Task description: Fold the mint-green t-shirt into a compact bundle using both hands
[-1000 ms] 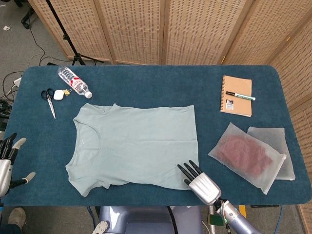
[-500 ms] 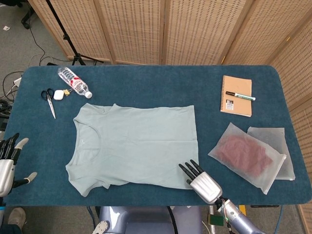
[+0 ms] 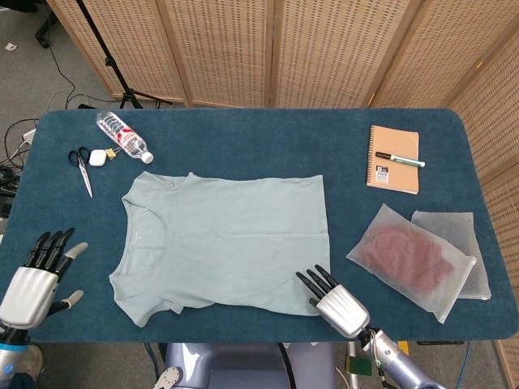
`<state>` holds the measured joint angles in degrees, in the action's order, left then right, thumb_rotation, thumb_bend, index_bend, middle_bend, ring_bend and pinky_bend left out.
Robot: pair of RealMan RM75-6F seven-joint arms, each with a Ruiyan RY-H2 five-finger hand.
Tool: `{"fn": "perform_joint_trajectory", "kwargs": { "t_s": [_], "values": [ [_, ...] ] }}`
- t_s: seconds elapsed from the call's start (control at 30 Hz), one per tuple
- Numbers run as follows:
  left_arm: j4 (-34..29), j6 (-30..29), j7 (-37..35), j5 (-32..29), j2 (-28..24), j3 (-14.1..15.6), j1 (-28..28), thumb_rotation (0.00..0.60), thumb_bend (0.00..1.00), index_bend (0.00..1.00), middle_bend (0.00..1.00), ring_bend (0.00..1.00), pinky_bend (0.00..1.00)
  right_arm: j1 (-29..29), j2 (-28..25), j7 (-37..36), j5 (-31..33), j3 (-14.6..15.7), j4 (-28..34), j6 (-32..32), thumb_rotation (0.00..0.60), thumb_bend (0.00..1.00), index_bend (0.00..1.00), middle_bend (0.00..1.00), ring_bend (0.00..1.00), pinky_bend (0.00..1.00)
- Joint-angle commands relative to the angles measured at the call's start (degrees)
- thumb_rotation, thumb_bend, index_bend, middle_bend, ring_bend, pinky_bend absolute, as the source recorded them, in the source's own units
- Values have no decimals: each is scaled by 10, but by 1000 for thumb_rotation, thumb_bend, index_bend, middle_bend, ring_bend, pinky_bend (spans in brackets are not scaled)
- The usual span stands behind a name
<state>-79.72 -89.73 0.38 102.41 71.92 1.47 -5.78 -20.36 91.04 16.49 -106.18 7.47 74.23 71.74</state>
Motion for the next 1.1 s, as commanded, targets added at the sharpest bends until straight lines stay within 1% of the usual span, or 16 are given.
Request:
{"fn": "perform_joint_trajectory", "kwargs": {
  "t_s": [0.03,0.1,0.23,0.43,0.53,0.73,0.93,1.1],
  "values": [
    [161,-12,-58,94,94,47,-31,600,39,353,0,0,0,0,-6,-3,-1,0,7,8,600,439,649,0,0,0],
    [210,-24,-76,102,120,55,-31,600,42,367,0,0,0,0,-8,-3,-1,0,10,9,600,439,649,0,0,0],
    [275,-29,-108,104,156,72,-30,600,57,394,0,0,0,-2,-9,-4,2,0,11,9,600,437,649,0,0,0],
    [350,-46,-143,105,202,83,-32,600,96,467,0,0,0,-3,-11,-3,3,0,13,11,600,439,649,0,0,0],
    [381,-55,-161,102,224,84,-34,600,102,483,0,0,0,-3,-12,-3,3,1,14,12,600,439,649,0,0,0],
    [418,-68,-175,90,246,82,-36,600,122,498,0,0,0,-4,-12,-3,5,1,15,12,600,440,649,0,0,0],
    [440,-61,-181,81,258,88,-38,600,143,499,0,0,0,-4,-14,-3,6,0,17,13,600,439,649,0,0,0],
    [467,-64,-199,75,276,94,-38,600,173,512,0,0,0,-5,-15,-7,7,1,18,15,600,440,649,0,0,0]
  ]
}}
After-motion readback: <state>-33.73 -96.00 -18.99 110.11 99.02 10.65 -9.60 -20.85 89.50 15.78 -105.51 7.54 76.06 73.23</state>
